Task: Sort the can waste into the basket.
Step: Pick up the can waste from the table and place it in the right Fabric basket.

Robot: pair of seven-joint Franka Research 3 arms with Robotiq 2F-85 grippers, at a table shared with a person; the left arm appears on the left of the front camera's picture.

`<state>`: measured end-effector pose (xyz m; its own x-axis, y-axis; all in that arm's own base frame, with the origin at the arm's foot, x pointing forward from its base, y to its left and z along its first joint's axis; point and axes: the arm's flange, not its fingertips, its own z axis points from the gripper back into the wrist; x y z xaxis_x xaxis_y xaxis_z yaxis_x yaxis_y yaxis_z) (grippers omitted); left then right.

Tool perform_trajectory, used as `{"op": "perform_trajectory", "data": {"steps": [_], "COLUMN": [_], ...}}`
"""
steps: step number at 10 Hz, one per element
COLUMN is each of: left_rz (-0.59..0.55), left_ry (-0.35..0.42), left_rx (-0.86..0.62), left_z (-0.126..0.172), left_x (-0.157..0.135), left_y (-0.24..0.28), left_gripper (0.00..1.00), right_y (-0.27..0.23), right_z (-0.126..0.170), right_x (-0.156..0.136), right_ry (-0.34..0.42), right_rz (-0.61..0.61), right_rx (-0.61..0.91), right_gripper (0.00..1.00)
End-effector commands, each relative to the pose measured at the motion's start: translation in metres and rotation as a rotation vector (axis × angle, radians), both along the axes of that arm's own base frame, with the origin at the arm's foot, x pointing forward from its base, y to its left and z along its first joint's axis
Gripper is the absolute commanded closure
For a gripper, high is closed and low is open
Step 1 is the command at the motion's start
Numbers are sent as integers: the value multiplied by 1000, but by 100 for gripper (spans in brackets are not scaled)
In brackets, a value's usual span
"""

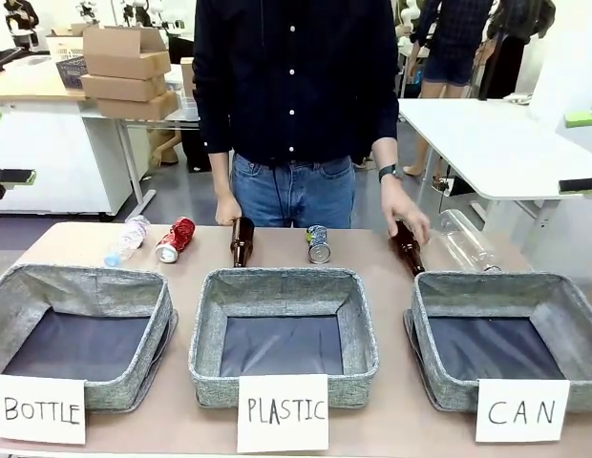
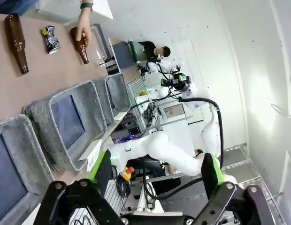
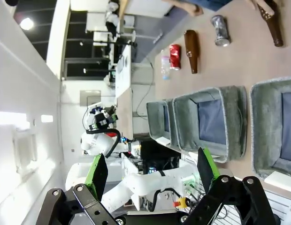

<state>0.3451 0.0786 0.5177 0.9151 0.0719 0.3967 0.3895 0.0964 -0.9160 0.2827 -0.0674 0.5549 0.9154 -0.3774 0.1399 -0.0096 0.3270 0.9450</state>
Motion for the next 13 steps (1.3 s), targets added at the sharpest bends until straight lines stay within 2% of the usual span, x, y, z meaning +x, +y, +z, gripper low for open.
{"op": "perform_trajectory", "data": {"steps": [1,7,8,10,11,12,13], "left_rz": [-11,-11,3,26,116,15,15], "left_ry": [-28,-28,-1,33,5,8,8], "left_rx": [-2,-2,8,120,150,70,70], "left_z": [1,1,0,3,3,-2,-2], "left_x": [1,1,-1,30,47,13,13], "left_y": [4,4,3,-26,-38,-12,-12], "left_gripper": [0,0,0,0,0,0,0], "right_y": [-4,-4,-4,-4,-4,-4,-4], "right_z": [5,5,5,5,5,5,5], "right_x": [3,3,3,3,3,3,3], "right_ry": [-39,-39,-39,-39,-39,-39,-39], "right_rz": [3,3,3,3,3,3,3], "right_rx": [15,15,15,15,15,15,15], "right_gripper": [0,0,0,0,0,0,0]}}
